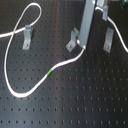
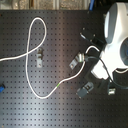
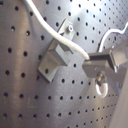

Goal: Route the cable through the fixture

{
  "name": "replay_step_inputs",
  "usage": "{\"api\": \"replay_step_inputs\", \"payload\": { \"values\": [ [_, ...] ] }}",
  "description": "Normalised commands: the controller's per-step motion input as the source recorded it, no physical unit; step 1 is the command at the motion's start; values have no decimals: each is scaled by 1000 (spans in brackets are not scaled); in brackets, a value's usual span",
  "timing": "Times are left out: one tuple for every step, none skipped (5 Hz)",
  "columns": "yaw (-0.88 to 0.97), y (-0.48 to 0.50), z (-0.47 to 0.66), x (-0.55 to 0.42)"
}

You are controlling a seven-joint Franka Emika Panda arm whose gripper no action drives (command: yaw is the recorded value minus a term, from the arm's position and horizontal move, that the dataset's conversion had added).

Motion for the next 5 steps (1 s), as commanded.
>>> {"api": "replay_step_inputs", "payload": {
  "values": [
    [280,-8,113,11],
    [0,-48,80,-48],
    [0,-47,112,-48],
    [-17,-109,251,-110],
    [0,13,0,14]
  ]
}}
